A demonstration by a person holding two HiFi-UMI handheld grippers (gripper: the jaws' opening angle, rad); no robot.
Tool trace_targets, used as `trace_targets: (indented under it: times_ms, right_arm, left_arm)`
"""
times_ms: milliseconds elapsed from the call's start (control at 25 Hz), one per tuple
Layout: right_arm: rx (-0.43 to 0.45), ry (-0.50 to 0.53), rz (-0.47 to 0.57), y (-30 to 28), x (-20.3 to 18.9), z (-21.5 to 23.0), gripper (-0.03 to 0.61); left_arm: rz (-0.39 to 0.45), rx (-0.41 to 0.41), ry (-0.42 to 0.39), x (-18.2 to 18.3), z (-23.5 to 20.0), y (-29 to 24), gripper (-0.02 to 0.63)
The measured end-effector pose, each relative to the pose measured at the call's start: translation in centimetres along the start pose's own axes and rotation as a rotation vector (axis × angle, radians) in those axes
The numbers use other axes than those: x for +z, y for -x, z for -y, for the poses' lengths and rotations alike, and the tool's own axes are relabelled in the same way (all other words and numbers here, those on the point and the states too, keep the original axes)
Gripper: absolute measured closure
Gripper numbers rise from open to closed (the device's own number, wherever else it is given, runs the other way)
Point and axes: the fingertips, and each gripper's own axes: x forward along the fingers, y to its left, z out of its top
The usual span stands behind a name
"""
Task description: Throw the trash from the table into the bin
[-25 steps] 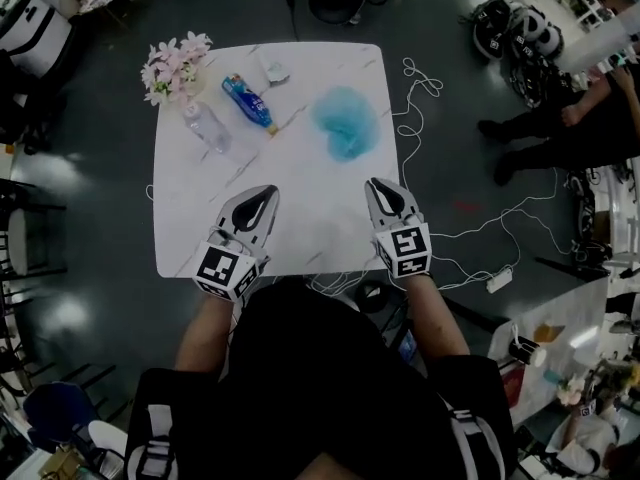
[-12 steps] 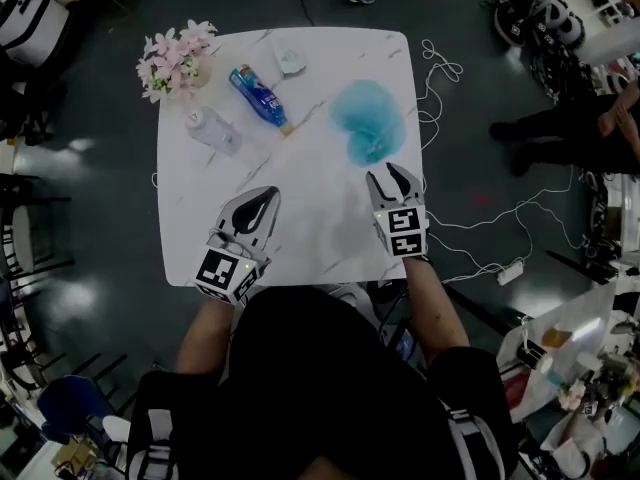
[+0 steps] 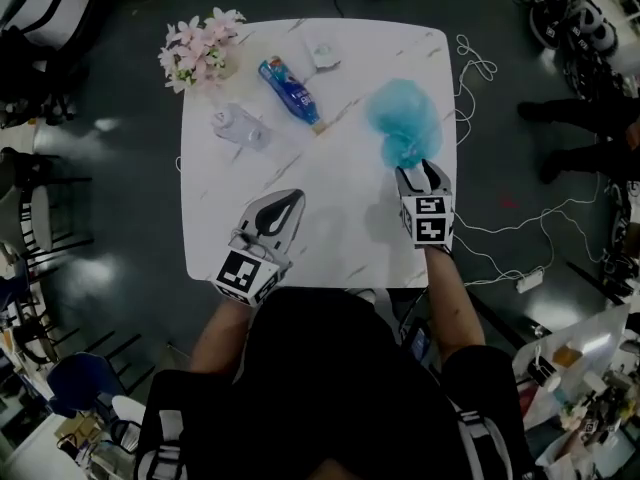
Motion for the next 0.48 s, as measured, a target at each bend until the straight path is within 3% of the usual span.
trace_targets:
  times_ms: [400, 440, 480]
  right_arm:
    - [-0.025, 0.100, -0.075, -1.9, 0.0, -1.1, 0.380]
    - [-0.035, 0.120, -0.094, -2.0, -0.2, -1.1, 0.395]
    - [-0.051, 0.145, -0.108, -1.9, -0.2, -1.0, 0.450]
  left_arm:
    - [-0.007, 0.043, 0.001, -0.8, -1.9, 1.4, 0.598]
    - [-0.007, 0.049, 0.004, -0.8, -2.0, 1.5, 0.598]
    - [-0.004, 0.056, 0.007, -0.7, -2.0, 1.7, 0.598]
